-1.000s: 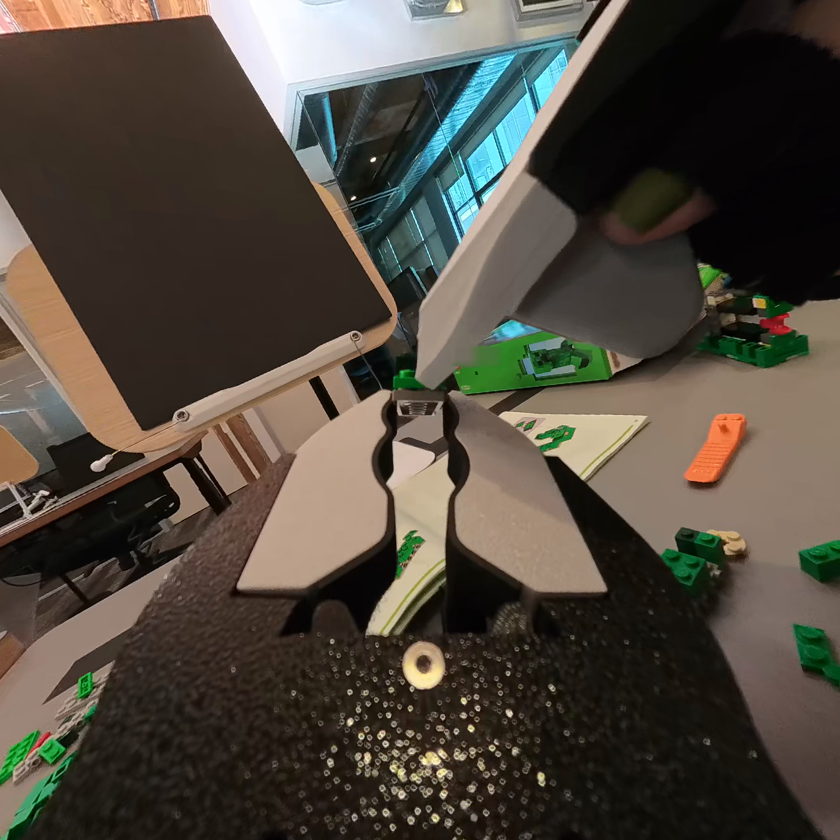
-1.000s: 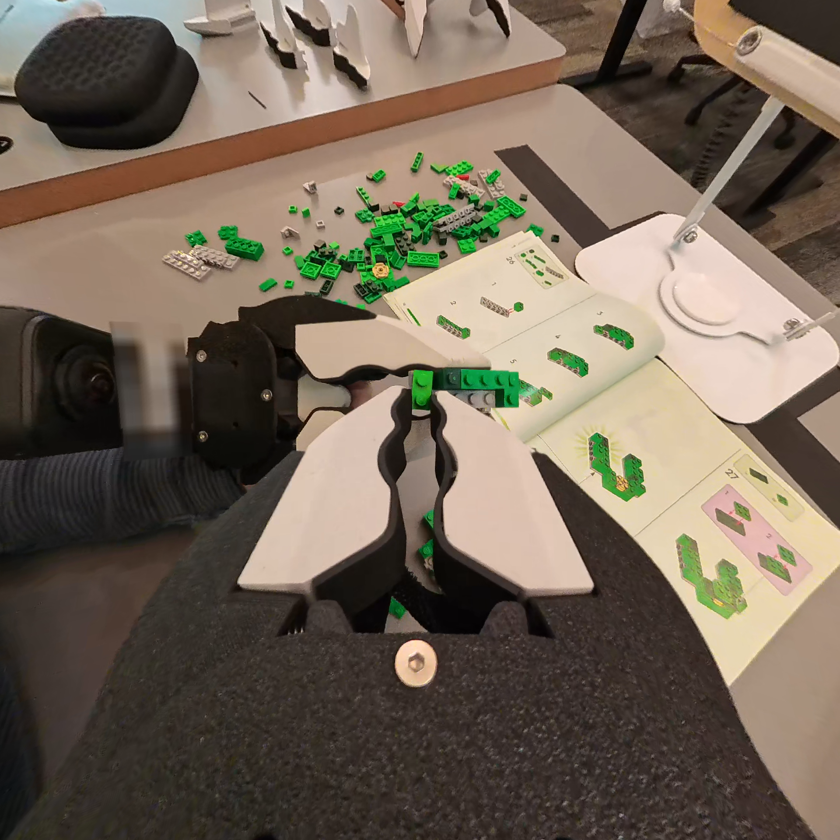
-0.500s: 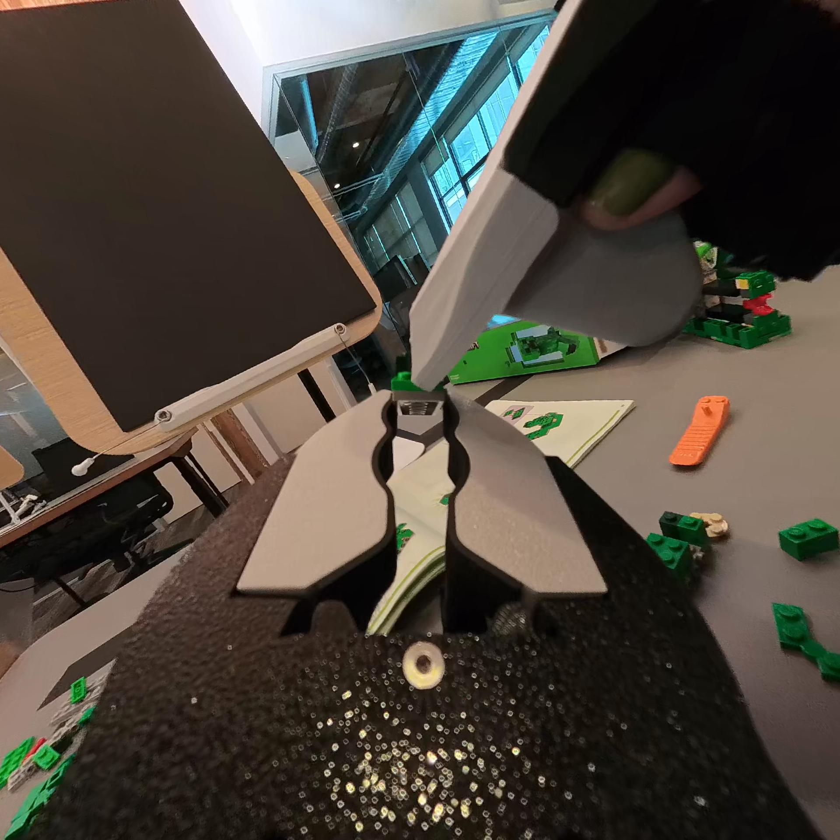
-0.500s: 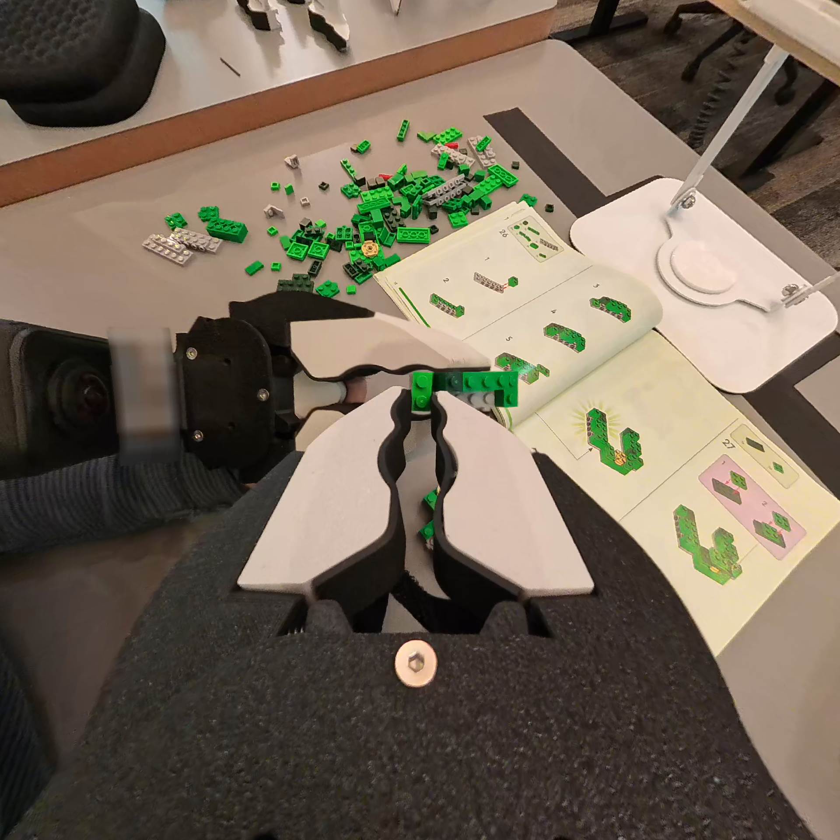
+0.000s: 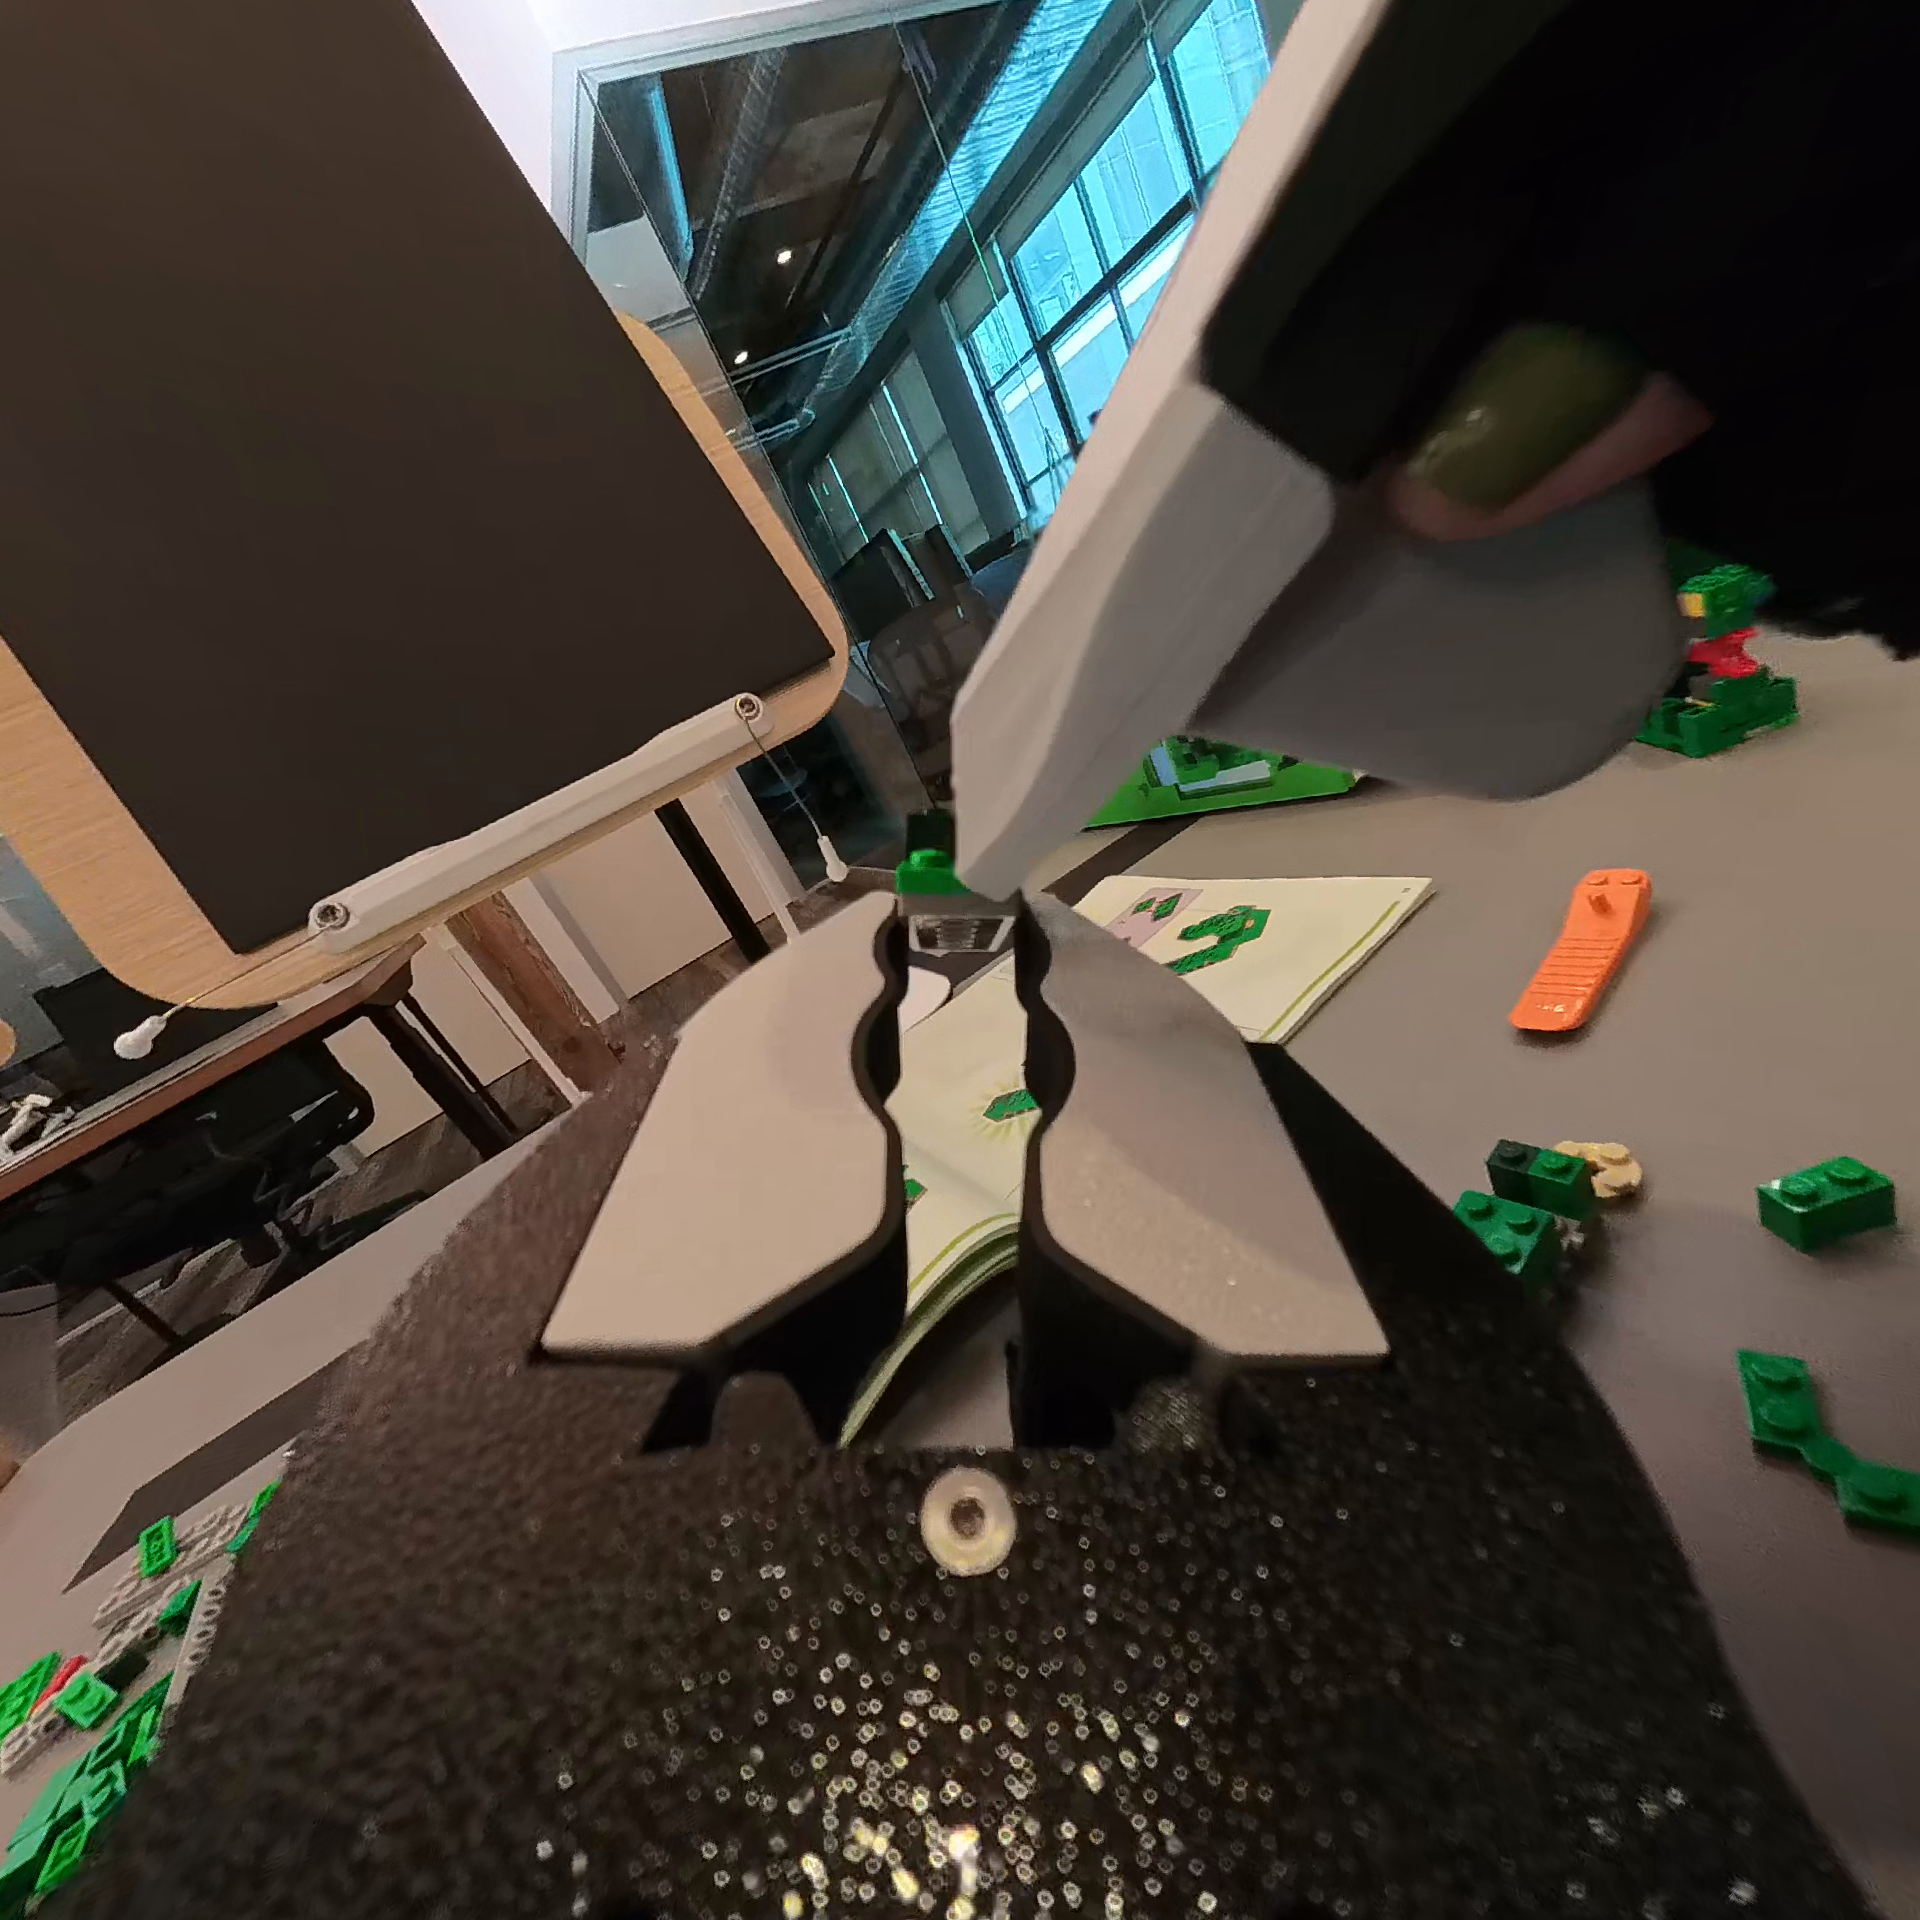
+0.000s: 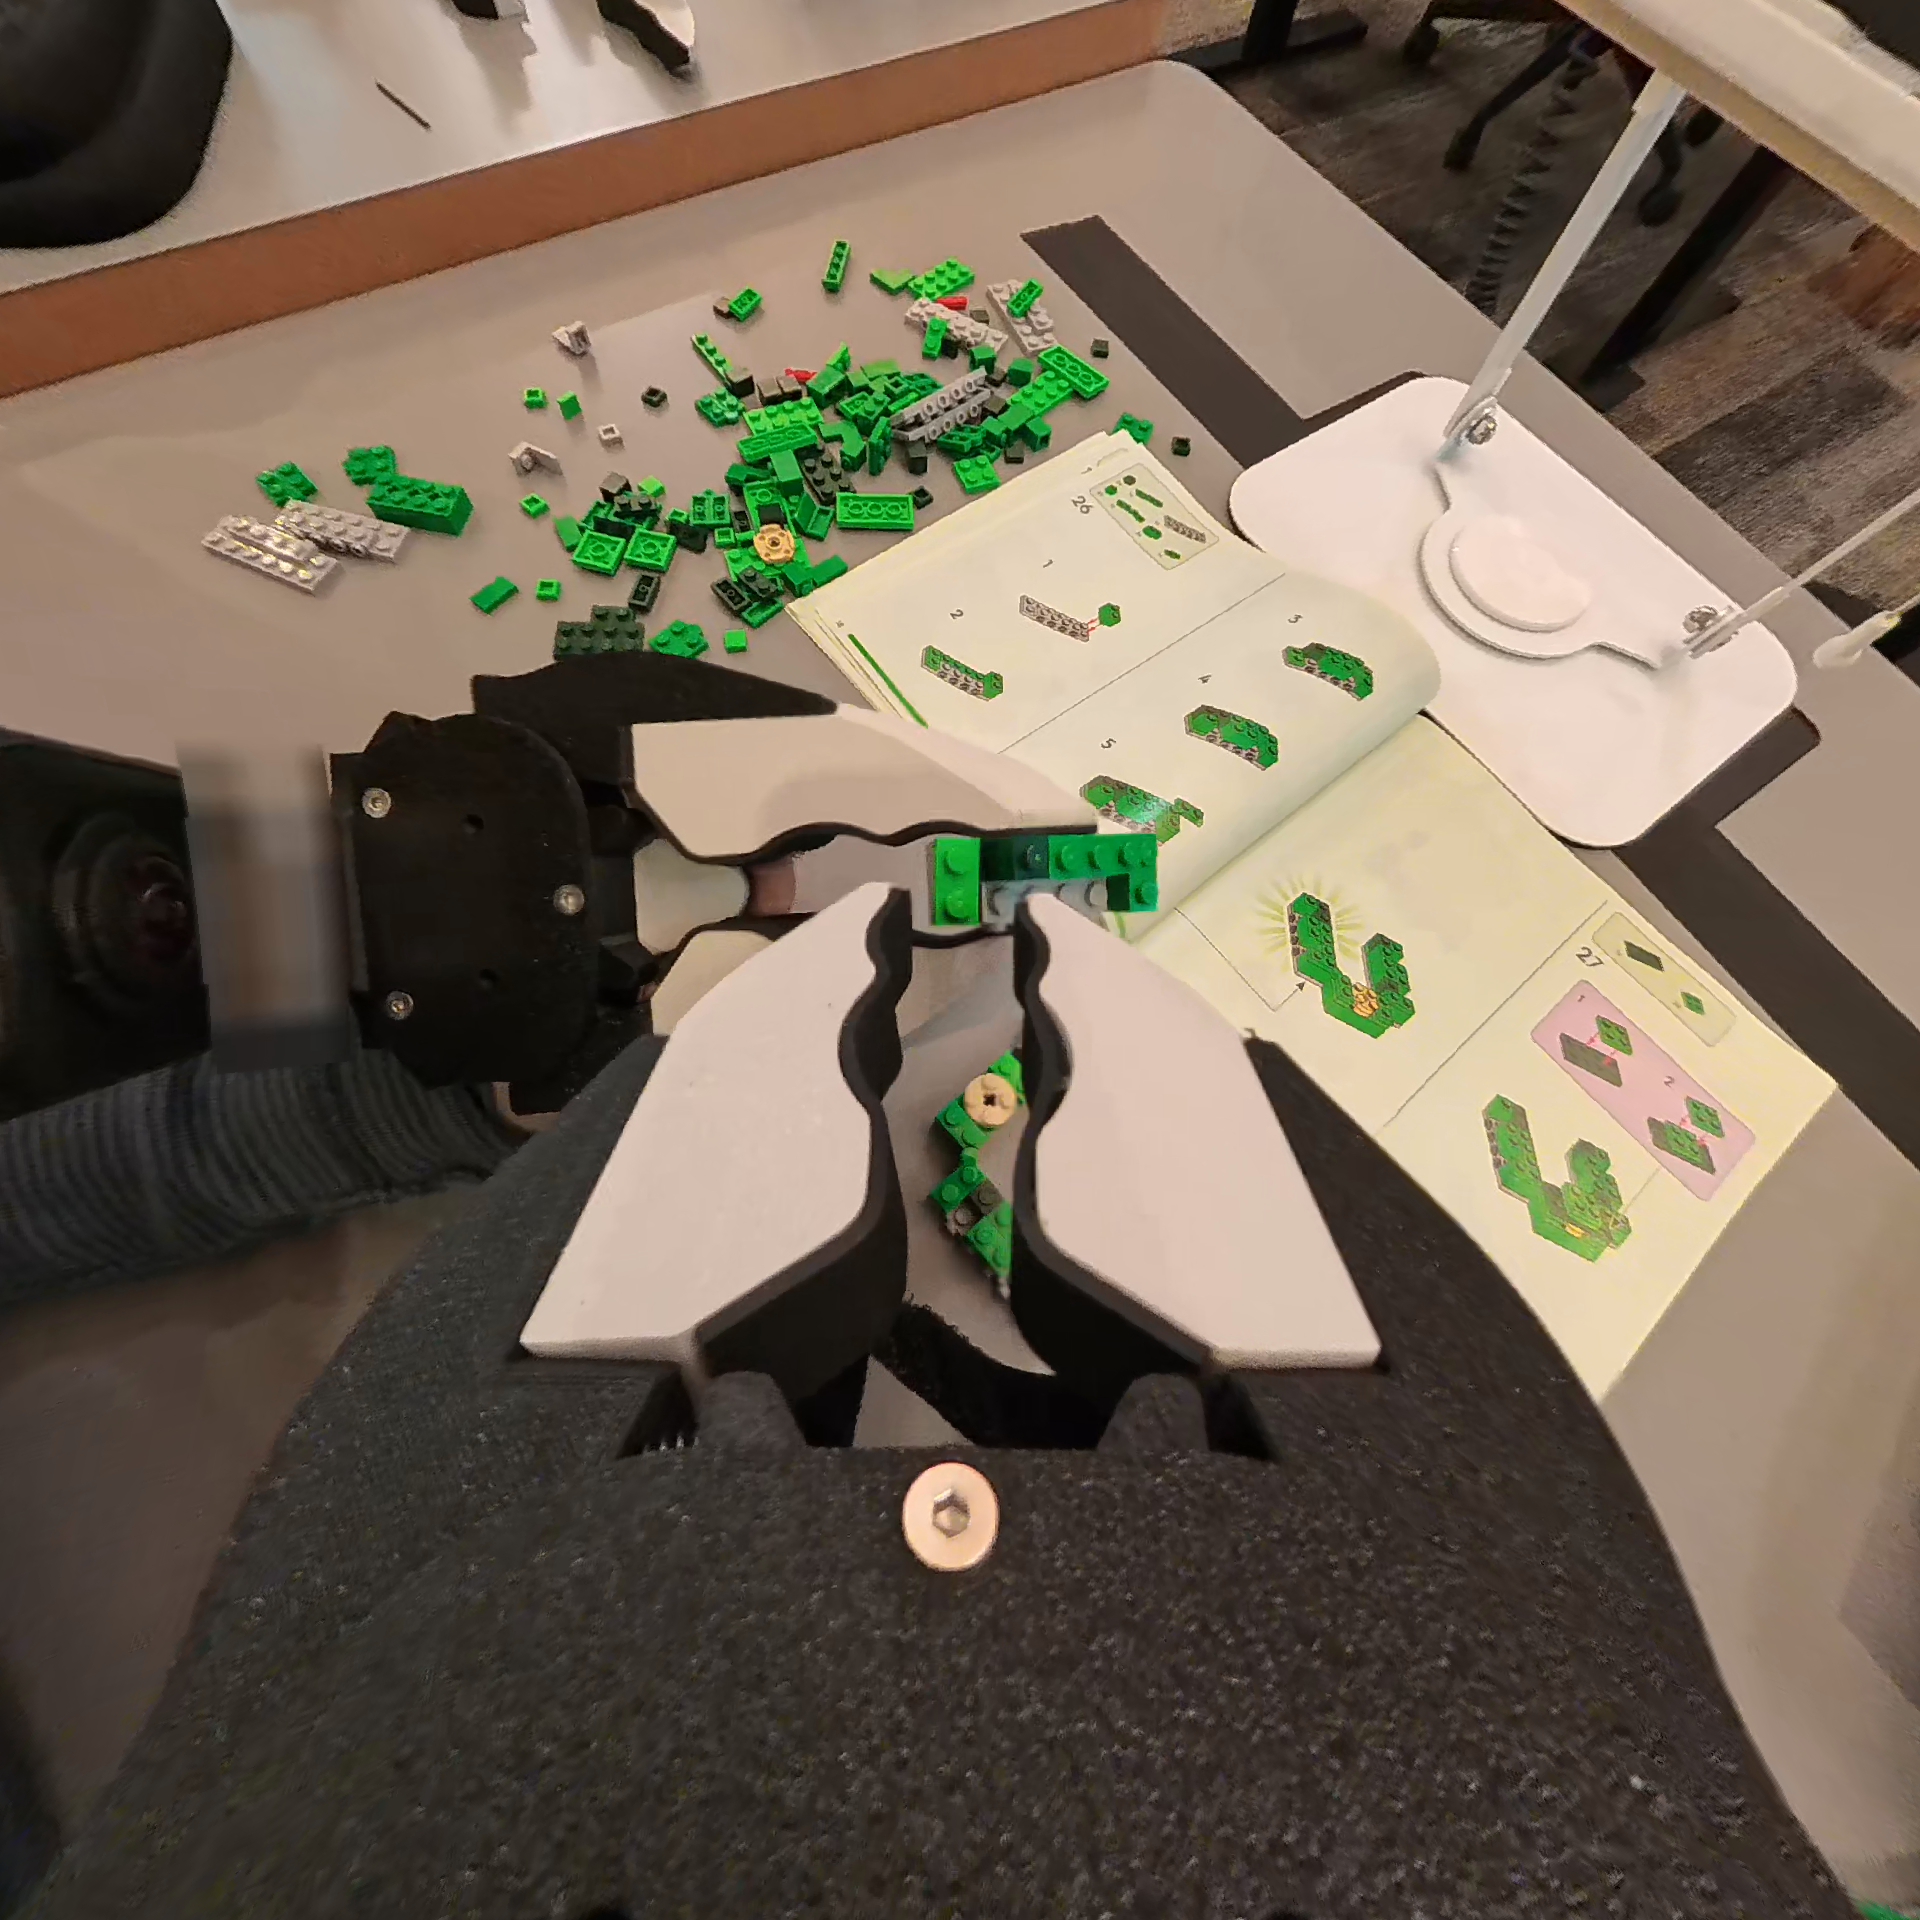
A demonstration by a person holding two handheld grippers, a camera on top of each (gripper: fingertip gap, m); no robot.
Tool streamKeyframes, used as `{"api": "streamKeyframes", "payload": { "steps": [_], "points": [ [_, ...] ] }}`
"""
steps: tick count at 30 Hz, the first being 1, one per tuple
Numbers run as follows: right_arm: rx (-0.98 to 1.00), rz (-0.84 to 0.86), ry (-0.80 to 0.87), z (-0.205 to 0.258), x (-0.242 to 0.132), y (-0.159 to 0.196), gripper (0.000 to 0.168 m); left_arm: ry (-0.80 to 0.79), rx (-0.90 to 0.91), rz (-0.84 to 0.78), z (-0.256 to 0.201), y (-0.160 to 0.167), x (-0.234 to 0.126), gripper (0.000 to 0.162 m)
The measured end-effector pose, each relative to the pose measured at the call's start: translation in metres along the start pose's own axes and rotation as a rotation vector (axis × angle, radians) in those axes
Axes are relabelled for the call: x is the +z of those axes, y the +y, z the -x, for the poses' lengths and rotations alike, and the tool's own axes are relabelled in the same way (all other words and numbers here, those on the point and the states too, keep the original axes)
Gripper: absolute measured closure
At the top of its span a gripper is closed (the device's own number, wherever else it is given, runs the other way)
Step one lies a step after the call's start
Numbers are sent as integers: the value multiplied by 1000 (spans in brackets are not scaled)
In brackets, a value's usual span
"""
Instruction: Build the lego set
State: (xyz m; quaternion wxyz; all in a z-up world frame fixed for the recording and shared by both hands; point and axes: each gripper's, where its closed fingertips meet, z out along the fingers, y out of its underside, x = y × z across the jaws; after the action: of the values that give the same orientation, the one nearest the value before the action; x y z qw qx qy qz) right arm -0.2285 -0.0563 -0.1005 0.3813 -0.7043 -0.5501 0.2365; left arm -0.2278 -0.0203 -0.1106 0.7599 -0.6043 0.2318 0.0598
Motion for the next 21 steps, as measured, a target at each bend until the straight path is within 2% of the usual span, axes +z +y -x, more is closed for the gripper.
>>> {"api": "streamKeyframes", "payload": {
  "steps": [2, 5, 9, 15, 21],
  "points": [
    [-40, -17, 35, -1, -2, 0, 145, -5, -16, 20, 1, 3, 1, 144],
    [-225, -76, 144, -1, -2, -1, 140, -5, -63, 58, 3, 9, 1, 144],
    [-484, -85, 286, 0, 4, 1, 147, -6, -116, 100, 5, 15, 2, 144],
    [-628, -26, 354, -6, 13, 3, 148, 3, -141, 118, 3, 18, 2, 144],
    [-735, 11, 381, -6, 17, 2, 157, 16, -137, 116, -1, 17, 2, 144]
  ]
}}
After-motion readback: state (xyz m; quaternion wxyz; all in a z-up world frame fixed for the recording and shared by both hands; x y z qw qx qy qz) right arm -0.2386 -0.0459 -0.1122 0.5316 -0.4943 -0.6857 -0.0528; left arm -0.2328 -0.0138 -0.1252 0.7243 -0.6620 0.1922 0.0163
